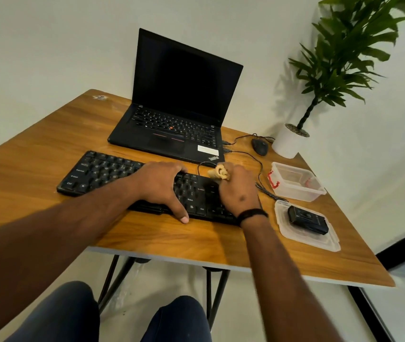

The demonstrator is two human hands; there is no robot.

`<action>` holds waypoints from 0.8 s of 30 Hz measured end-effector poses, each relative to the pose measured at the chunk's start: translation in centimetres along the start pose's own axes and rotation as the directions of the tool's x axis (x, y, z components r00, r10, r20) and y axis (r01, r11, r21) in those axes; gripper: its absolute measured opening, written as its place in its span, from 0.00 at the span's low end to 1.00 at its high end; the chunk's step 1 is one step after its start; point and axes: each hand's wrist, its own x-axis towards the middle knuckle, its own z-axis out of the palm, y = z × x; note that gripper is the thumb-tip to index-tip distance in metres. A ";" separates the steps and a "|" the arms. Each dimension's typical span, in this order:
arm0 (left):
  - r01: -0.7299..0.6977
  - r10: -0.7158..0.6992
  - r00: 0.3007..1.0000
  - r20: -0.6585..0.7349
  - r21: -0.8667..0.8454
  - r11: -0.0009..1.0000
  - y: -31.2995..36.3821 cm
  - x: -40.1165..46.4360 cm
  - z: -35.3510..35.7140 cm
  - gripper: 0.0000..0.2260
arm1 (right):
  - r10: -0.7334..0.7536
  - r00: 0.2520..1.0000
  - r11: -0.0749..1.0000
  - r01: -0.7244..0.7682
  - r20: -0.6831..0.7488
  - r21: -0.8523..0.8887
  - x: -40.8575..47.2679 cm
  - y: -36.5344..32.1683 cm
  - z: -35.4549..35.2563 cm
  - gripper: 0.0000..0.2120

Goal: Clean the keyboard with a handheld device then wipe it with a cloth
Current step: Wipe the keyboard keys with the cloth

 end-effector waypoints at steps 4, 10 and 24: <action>-0.032 0.033 0.999 -0.024 0.008 0.999 0.1 0.2 0.1 0.50 | -0.056 0.998 0.997 0.057 -0.024 0.046 -2.5 -3.5 5.4 0.17; -0.014 0.014 1.000 0.006 -0.012 1.000 -0.2 0.2 -0.1 0.59 | -0.193 0.955 0.978 0.168 0.225 0.123 -4.0 0.4 0.2 0.21; -0.051 0.051 0.999 -0.010 0.037 0.998 0.0 0.2 0.1 0.51 | -0.270 0.957 0.958 0.255 0.104 0.132 -4.5 -1.8 3.1 0.19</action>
